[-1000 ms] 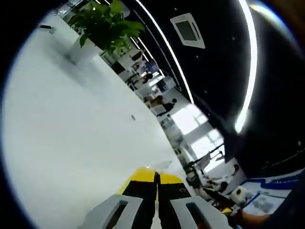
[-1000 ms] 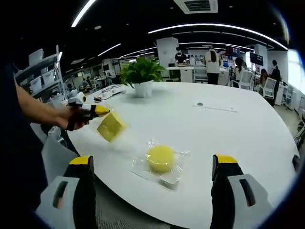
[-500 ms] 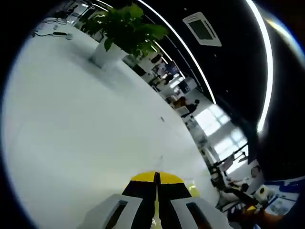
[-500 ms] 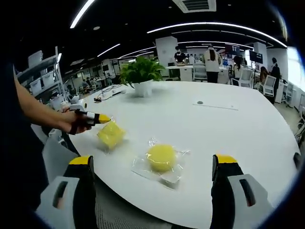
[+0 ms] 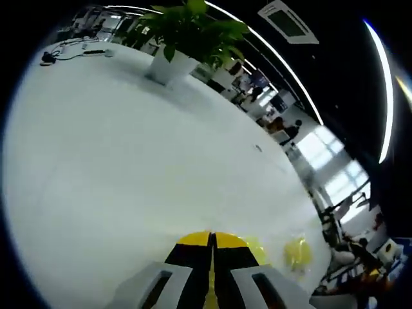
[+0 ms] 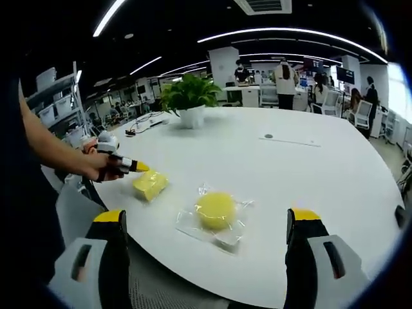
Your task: Compare the silicone blocks by pressing each to a similar depth, holding the contact briefly, and releasing to observe deformation and rebound differences across the visible hardness samples.
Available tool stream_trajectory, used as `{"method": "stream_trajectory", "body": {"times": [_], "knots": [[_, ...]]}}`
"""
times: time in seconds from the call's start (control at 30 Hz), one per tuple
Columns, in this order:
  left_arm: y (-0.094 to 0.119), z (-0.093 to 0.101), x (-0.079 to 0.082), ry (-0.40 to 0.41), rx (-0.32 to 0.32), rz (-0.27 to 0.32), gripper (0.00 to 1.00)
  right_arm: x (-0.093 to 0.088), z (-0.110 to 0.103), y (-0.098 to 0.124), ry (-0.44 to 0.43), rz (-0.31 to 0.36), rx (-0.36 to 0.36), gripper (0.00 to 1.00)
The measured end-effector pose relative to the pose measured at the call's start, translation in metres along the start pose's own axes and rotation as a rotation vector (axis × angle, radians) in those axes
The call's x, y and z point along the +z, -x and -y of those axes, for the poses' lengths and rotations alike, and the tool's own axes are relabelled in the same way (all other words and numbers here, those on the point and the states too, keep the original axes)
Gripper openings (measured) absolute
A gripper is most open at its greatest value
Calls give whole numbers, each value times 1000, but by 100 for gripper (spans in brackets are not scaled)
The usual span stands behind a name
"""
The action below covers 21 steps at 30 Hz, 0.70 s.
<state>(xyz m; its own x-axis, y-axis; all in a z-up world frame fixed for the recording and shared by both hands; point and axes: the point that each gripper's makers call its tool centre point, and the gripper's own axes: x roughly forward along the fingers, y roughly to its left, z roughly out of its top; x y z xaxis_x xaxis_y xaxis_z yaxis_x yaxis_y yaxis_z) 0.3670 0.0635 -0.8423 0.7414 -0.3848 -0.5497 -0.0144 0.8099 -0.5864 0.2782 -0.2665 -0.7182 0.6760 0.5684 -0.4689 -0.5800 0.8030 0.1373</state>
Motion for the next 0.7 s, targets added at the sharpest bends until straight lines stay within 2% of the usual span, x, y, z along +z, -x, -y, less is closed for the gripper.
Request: {"method": "stream_trajectory", "body": {"times": [0.17,0.23,0.4,0.47,0.5,0.57,0.63,0.7], "knots": [[-4,-4,1,14,6,3,0,2,-1,-2,5,-4,4,96],[-5,-7,0,-18,19,0,0,2,-1,-2,10,-5,5,96],[-6,-8,1,-37,21,-6,1,4,-1,-3,13,-8,10,96],[-5,-12,1,-42,37,-9,4,5,-1,-3,17,-8,11,96],[-5,-15,1,-49,53,-10,9,5,-1,-4,18,-9,11,96],[-6,-18,2,-68,56,-14,24,6,0,-5,24,-11,11,96],[-3,-17,9,-216,38,-1,38,6,-1,-6,25,-11,15,96],[0,-14,13,-292,24,13,51,6,0,-6,24,-10,13,96]]}}
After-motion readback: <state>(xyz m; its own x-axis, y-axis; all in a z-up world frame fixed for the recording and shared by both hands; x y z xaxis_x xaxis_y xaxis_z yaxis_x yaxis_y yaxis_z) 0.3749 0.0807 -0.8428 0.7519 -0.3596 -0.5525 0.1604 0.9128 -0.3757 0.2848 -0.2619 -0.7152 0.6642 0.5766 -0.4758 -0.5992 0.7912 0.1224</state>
